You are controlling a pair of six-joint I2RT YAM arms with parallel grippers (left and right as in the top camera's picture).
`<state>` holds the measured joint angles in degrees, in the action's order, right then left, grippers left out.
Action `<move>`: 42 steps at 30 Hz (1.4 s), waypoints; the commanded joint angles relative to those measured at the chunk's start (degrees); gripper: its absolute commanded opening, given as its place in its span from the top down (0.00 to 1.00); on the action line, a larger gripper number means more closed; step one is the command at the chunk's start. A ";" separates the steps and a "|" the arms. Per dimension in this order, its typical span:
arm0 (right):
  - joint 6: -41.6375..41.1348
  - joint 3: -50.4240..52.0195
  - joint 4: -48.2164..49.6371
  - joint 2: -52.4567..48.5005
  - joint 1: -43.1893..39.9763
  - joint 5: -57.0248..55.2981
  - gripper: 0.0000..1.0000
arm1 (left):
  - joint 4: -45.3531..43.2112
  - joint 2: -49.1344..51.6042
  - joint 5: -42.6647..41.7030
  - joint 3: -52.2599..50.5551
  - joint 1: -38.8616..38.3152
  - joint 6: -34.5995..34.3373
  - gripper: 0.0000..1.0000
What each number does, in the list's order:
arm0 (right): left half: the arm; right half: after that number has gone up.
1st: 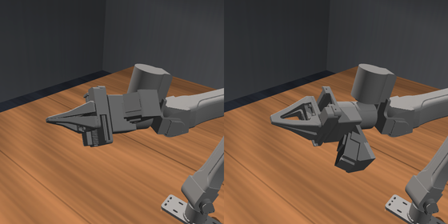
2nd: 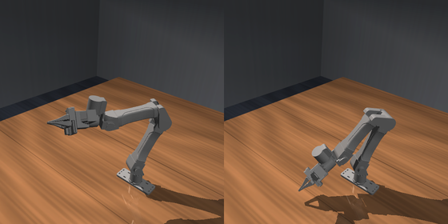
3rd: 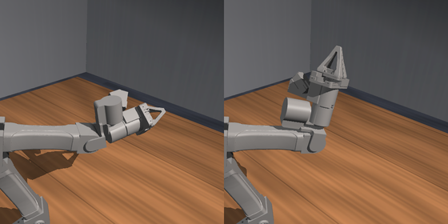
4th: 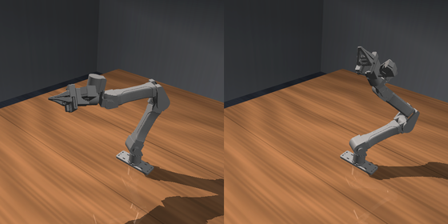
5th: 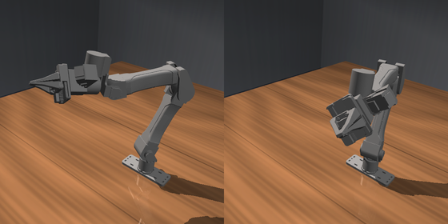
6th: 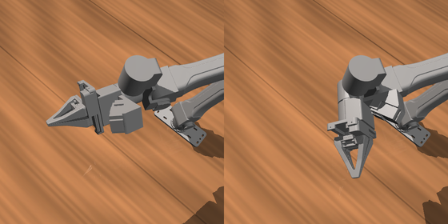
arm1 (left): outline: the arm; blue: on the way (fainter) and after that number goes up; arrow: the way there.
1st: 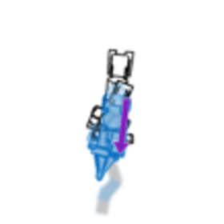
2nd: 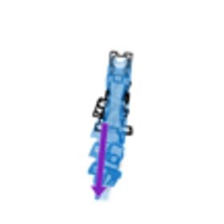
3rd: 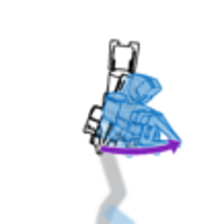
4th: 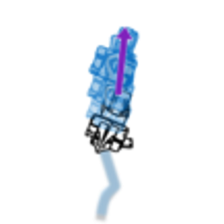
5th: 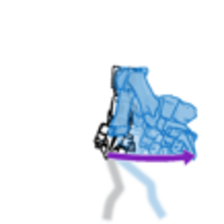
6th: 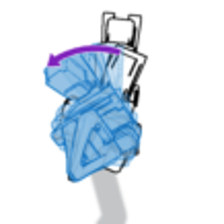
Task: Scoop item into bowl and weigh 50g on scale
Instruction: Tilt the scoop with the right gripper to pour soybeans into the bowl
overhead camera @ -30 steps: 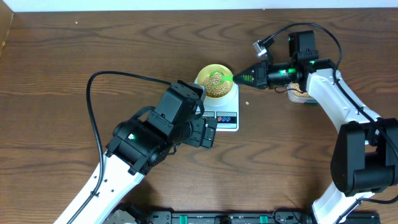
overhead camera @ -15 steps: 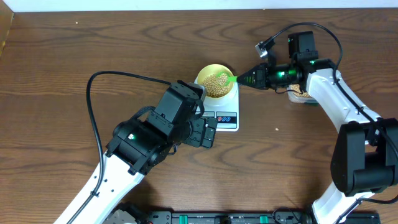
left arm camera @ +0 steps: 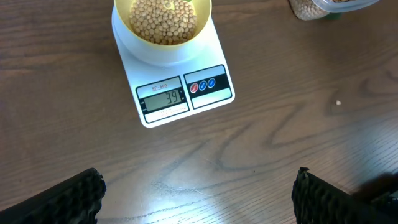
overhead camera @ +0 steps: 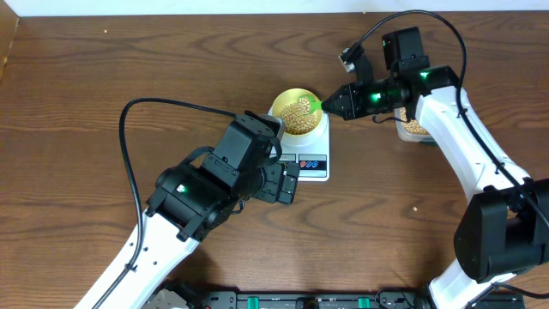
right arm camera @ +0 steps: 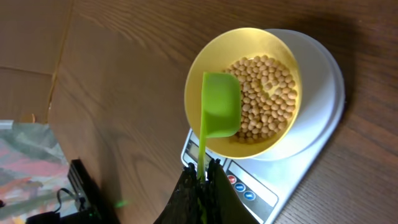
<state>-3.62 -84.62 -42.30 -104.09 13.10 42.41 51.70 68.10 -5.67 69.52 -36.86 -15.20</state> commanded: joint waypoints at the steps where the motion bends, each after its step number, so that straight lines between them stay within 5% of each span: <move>1: 1.90 -0.98 -0.20 0.92 0.04 -0.92 0.99 | 0.17 0.07 0.28 0.90 0.15 0.07 0.02; 42: 10.12 -7.26 -7.28 1.25 5.75 -9.51 0.99 | 0.17 0.07 0.28 0.90 0.15 0.07 0.02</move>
<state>5.32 -90.37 -49.50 -104.09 18.50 32.93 51.70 68.10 -5.67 69.52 -36.86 -15.20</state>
